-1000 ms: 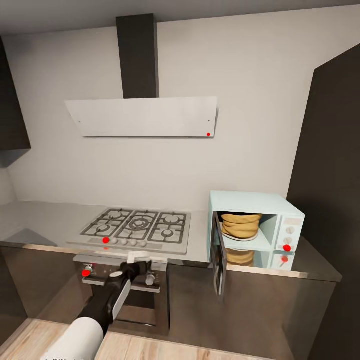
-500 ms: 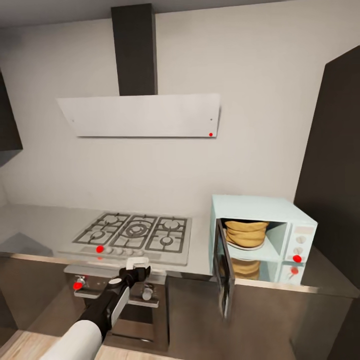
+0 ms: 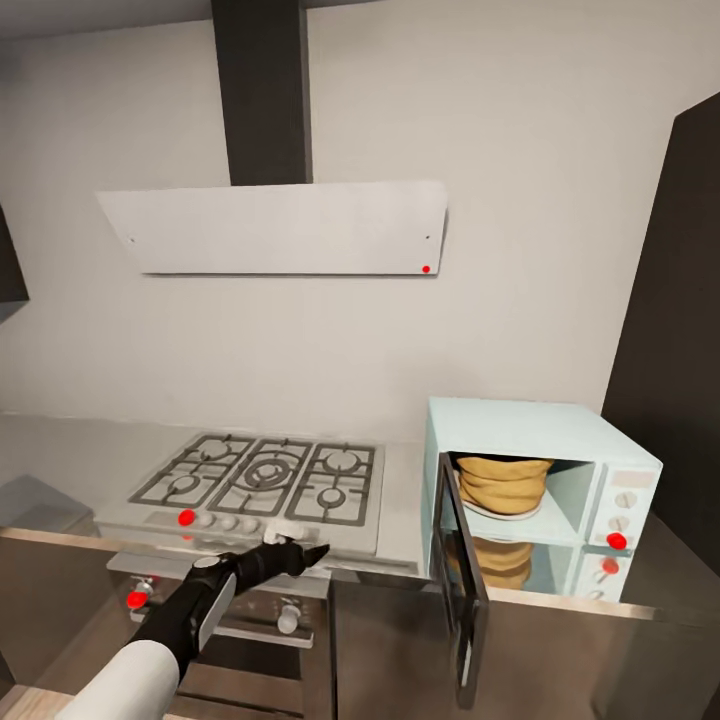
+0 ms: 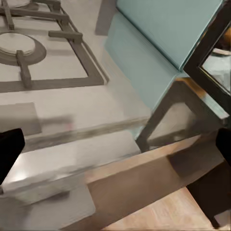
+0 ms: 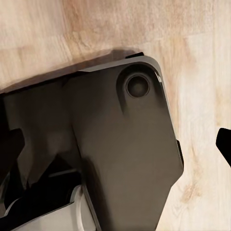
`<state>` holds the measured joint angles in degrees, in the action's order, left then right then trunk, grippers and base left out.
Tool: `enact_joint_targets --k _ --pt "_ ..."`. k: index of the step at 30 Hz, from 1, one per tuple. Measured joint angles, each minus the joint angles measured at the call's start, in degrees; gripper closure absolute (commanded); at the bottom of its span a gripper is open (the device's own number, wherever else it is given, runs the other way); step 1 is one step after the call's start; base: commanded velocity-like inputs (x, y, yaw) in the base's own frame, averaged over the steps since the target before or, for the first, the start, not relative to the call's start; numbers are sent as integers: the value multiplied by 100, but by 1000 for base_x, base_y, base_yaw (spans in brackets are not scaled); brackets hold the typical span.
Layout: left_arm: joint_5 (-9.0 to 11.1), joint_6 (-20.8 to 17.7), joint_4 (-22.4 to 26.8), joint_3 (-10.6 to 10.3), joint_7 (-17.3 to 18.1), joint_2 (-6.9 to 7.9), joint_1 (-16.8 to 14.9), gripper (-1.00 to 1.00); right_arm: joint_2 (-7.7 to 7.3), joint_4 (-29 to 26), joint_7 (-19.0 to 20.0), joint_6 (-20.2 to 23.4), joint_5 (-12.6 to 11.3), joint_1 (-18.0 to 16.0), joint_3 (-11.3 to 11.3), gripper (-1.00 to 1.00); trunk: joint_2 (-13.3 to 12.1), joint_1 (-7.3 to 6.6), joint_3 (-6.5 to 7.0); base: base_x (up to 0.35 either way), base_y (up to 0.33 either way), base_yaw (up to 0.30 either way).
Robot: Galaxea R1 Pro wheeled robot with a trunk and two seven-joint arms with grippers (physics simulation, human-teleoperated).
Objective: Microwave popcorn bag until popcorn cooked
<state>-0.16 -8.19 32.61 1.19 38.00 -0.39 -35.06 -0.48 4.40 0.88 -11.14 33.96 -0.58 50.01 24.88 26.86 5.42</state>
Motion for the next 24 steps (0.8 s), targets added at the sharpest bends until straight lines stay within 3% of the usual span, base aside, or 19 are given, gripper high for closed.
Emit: enact_joint_targets --k 4,6,7,11,16,21,24 --pt "-6 -4 2 -63 467 20 0 -100 0 0 0 -1 -1 1 0 -100 0 0 0 3 0 -1" --pt "-10 -4 1 -392 1045 3 0 -100 0 0 0 0 1 2 -1 -100 0 0 0 0 0 -60" --pt "-8 0 1 -692 1237 -23 0 -100 0 0 0 0 2 2 -3 -100 0 0 0 0 0 -128" --pt "-7 16 -1 -1103 1349 -187 -1 -100 0 -1 0 0 3 1 0 -100 0 0 0 0 0 -218" --pt "-13 21 -1 -1200 1349 -456 -1 -100 0 -1 0 0 3 1 -5 -100 0 0 0 0 0 -269" --pt "-12 21 -1 -1229 1345 -499 -1 -100 0 -1 0 0 3 1 -5 -100 0 0 0 0 0 -275" --pt "-9 19 -19 -1232 1127 -504 -1 -100 0 -1 0 0 3 2 -5 -100 0 0 0 0 0 -275"
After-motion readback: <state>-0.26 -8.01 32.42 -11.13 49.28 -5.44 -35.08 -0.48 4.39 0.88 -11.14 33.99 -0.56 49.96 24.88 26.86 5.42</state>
